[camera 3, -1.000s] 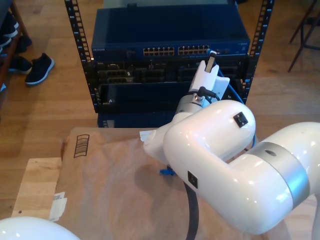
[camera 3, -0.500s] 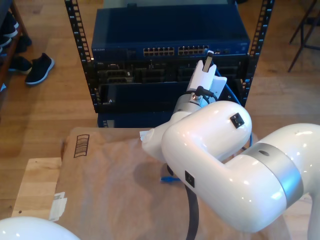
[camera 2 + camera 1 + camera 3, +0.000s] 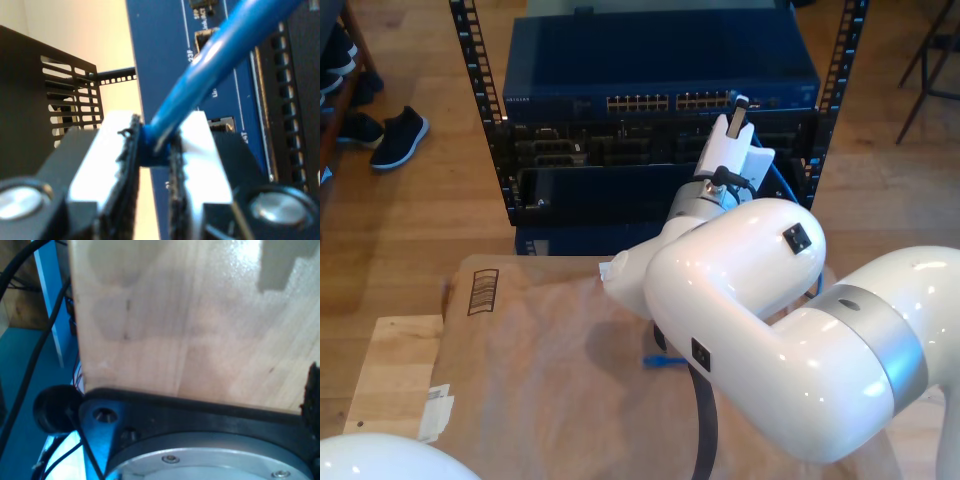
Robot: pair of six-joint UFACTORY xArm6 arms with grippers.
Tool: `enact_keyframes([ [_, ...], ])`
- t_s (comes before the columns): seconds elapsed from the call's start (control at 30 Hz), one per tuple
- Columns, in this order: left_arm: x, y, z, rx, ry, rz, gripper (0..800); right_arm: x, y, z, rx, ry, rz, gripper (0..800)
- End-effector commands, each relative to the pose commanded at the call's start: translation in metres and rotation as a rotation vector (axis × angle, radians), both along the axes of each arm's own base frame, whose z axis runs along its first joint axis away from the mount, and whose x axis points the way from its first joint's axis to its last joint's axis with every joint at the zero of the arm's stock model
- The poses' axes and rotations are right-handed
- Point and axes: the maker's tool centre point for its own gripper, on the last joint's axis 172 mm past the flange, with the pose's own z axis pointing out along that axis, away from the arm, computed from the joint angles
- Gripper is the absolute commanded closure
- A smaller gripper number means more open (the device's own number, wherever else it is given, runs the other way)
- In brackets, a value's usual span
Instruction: Grab the cable and plug it in
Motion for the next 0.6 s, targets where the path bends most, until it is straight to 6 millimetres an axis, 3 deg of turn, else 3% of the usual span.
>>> enact_keyframes([
  [0.23, 0.0000, 0.0000, 0.0000, 0.000, 0.000, 0.000, 1, 0.0024, -0.0057, -0.0079, -0.008, 0.010, -0.006, 800],
  [0.6, 0.0000, 0.0000, 0.0000, 0.000, 0.000, 0.000, 1, 0.0052, -0.0049, -0.0030, -0.015, 0.003, 0.005, 800],
])
